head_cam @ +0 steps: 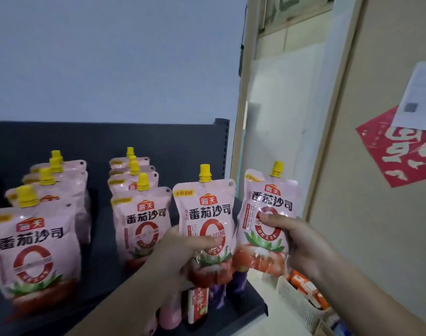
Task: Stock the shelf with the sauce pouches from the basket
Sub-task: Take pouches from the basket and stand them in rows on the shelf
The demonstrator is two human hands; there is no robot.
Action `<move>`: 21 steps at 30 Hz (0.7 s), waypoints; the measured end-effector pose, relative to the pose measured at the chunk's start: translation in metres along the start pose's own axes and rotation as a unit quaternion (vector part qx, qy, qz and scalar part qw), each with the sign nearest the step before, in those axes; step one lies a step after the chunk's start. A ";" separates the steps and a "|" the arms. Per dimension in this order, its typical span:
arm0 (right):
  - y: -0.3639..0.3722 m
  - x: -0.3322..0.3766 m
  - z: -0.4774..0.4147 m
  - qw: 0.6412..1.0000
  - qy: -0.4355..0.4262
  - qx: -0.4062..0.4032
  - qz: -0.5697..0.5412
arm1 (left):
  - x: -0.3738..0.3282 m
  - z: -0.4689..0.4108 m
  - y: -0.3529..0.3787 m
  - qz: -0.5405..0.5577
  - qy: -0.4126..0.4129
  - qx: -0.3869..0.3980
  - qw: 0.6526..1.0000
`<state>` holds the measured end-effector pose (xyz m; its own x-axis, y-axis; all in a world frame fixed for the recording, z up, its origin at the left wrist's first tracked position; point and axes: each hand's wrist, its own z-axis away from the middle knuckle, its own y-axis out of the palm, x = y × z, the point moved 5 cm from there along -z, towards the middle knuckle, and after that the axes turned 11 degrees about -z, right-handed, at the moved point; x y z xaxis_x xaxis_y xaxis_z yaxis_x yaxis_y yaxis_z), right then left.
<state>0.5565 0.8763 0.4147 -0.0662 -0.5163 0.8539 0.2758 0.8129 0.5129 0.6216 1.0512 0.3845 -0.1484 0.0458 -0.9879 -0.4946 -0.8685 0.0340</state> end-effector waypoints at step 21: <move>0.010 0.009 -0.278 0.993 -0.047 0.069 0.080 | -0.004 -0.148 -0.003 0.038 0.024 -0.160 0.986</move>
<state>0.8256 0.8047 0.4033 -0.1227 -0.3551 0.9268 0.1554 0.9154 0.3713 0.7508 0.9802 0.3659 -0.1299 -0.0433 -0.9906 -0.1860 -0.9802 0.0672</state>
